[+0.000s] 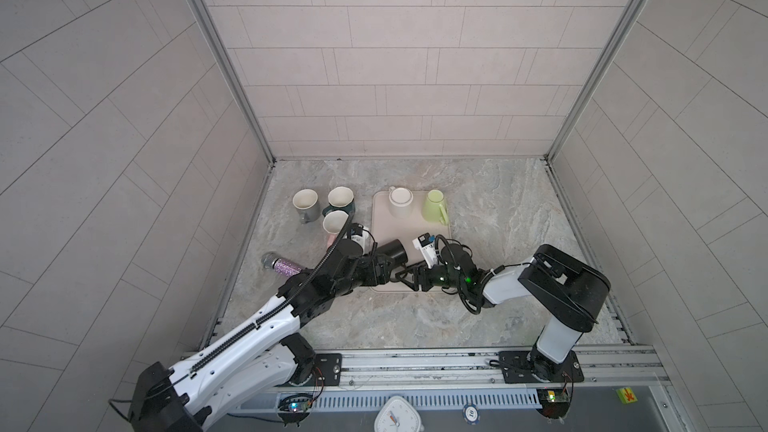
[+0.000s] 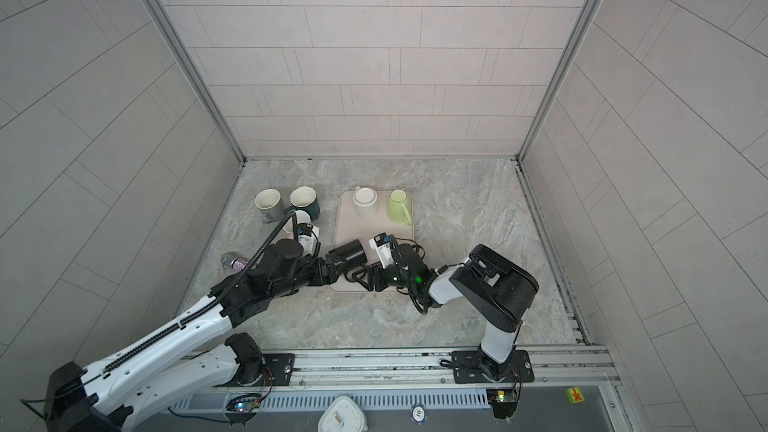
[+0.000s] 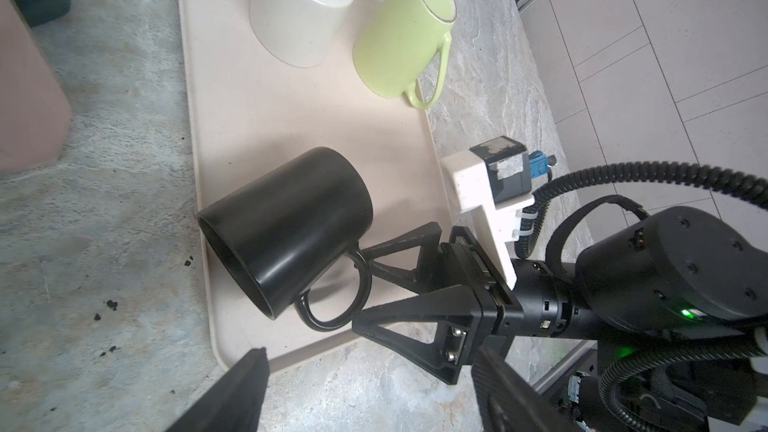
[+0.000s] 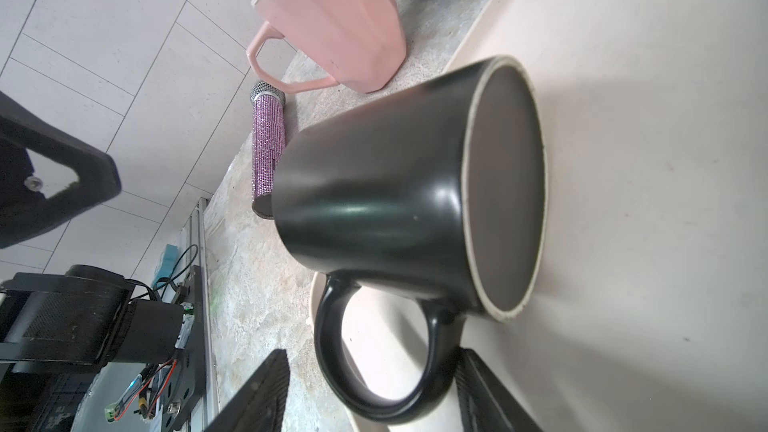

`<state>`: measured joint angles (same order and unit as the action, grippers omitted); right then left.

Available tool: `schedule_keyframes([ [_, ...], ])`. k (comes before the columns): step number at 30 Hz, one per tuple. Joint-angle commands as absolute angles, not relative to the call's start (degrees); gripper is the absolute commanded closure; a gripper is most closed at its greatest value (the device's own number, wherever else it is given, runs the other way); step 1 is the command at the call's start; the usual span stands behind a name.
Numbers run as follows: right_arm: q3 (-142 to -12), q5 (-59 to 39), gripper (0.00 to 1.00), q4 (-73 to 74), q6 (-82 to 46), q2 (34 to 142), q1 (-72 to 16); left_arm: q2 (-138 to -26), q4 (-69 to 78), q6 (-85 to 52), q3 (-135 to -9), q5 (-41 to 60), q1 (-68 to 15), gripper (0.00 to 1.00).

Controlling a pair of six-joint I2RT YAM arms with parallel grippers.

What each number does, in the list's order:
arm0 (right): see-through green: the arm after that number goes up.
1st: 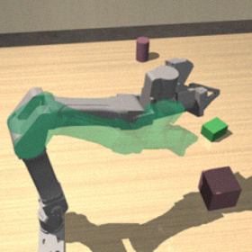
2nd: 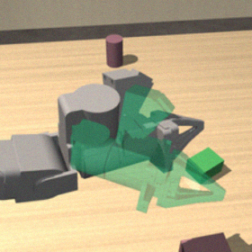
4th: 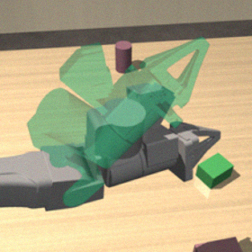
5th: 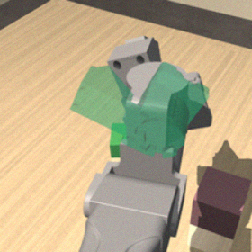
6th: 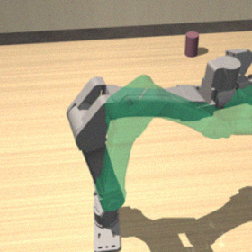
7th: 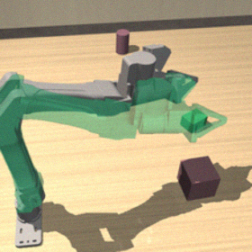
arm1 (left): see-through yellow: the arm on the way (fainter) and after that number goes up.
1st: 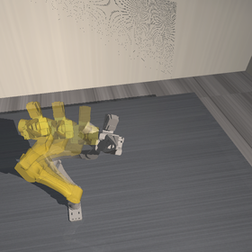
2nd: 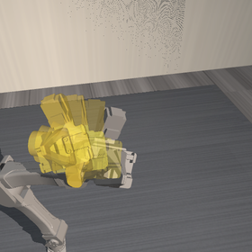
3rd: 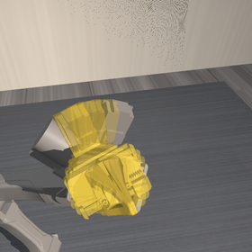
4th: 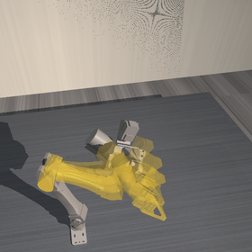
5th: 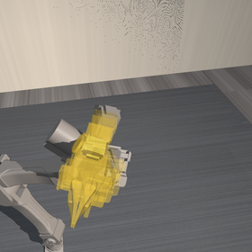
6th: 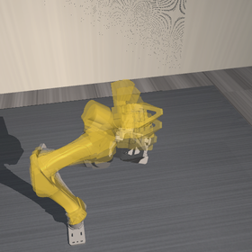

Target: Turn the mug right side up

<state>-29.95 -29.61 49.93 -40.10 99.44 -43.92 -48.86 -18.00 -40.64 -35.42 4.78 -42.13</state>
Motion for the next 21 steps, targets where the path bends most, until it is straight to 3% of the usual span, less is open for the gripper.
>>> schedule_keyframes([
  [1, -31.34, -29.94, 0.36, 52.95, -42.73, 100.38, -44.61, -47.61, -19.55, -40.69, -34.49, 3.6, -41.67, 0.17],
  [21, -35.13, -27.48, 0.37, 49.09, -45.13, 103.13, -46.41, -46.54, -20.39, -40.28, -33.15, 2.46, -40.96, 0.16],
])
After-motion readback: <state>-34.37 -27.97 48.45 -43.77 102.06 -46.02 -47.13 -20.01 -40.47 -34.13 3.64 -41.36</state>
